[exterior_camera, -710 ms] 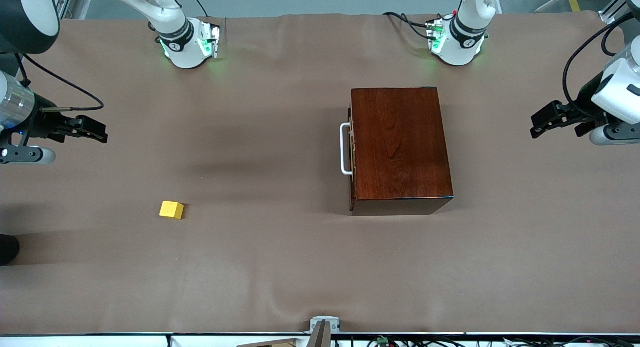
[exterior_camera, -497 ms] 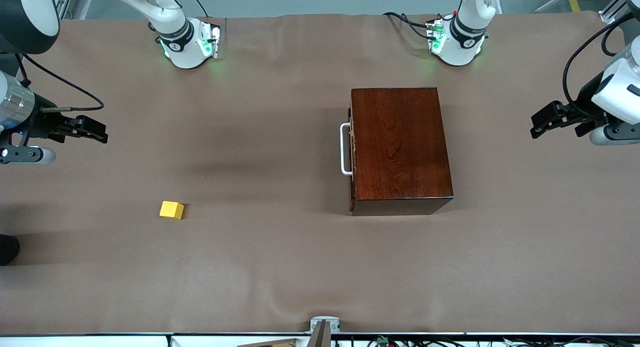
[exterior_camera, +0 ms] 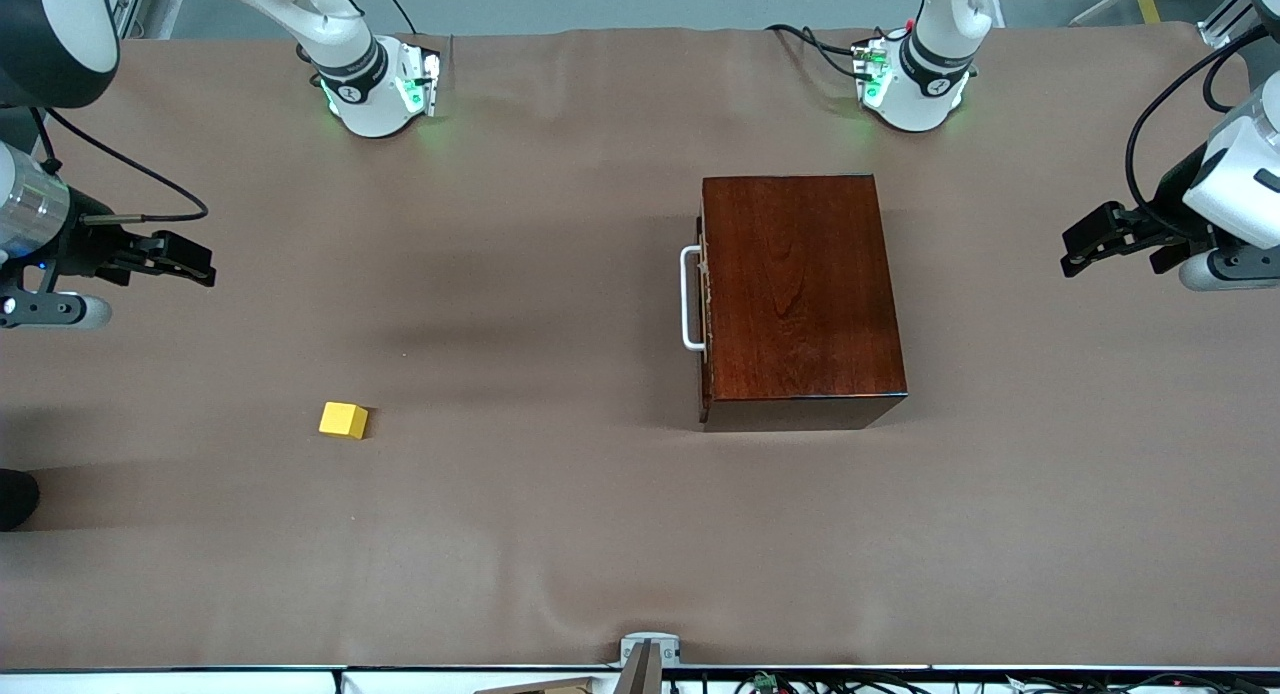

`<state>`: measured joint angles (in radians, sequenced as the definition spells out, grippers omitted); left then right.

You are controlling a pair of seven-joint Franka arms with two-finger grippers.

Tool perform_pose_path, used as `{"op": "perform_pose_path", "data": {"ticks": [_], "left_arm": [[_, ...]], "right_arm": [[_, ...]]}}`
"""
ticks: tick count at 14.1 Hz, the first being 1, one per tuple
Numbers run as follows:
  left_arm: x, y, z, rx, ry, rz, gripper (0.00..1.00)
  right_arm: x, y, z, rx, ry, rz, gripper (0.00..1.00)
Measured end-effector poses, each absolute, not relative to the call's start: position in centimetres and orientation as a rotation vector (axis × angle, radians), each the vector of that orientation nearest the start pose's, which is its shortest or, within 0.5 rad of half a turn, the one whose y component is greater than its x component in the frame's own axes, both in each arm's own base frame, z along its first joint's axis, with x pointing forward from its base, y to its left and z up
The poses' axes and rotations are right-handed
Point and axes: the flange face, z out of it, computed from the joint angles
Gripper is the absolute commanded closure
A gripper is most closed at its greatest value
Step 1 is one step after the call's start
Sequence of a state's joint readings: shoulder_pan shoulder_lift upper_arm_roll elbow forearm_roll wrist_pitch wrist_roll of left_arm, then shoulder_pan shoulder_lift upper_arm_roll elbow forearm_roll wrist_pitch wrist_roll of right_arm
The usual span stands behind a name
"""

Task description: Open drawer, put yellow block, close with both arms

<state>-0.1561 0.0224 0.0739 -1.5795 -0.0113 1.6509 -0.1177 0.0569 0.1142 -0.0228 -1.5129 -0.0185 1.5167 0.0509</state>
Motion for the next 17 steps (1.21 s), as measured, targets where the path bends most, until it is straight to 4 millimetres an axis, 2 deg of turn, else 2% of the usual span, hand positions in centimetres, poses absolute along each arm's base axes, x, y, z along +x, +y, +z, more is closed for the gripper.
{"op": "perform_pose_path", "data": {"ticks": [5, 10, 12, 15, 17], "left_arm": [[56.8, -5.1, 61.3, -3.154, -0.05, -0.069, 0.0], [57.5, -6.4, 59.7, -3.151, -0.002, -0.026, 0.0], [57.8, -9.8, 58.9, -3.151, 0.091, -0.015, 0.0], [57.3, -17.7, 58.5, -3.158, 0.27, -0.016, 0.0], [56.7, -22.8, 57.5, -3.187, 0.249, 0.013, 0.0]], "right_arm": [[58.2, 1.8, 58.2, -3.163, 0.029, 0.171, 0.0], [58.2, 2.1, 58.2, -3.162, 0.021, 0.168, 0.0], [58.2, 2.1, 58.2, -3.162, 0.02, 0.17, 0.0], [58.2, 2.1, 58.2, -3.162, 0.02, 0.17, 0.0], [58.2, 2.1, 58.2, -3.162, 0.02, 0.17, 0.0]]}}
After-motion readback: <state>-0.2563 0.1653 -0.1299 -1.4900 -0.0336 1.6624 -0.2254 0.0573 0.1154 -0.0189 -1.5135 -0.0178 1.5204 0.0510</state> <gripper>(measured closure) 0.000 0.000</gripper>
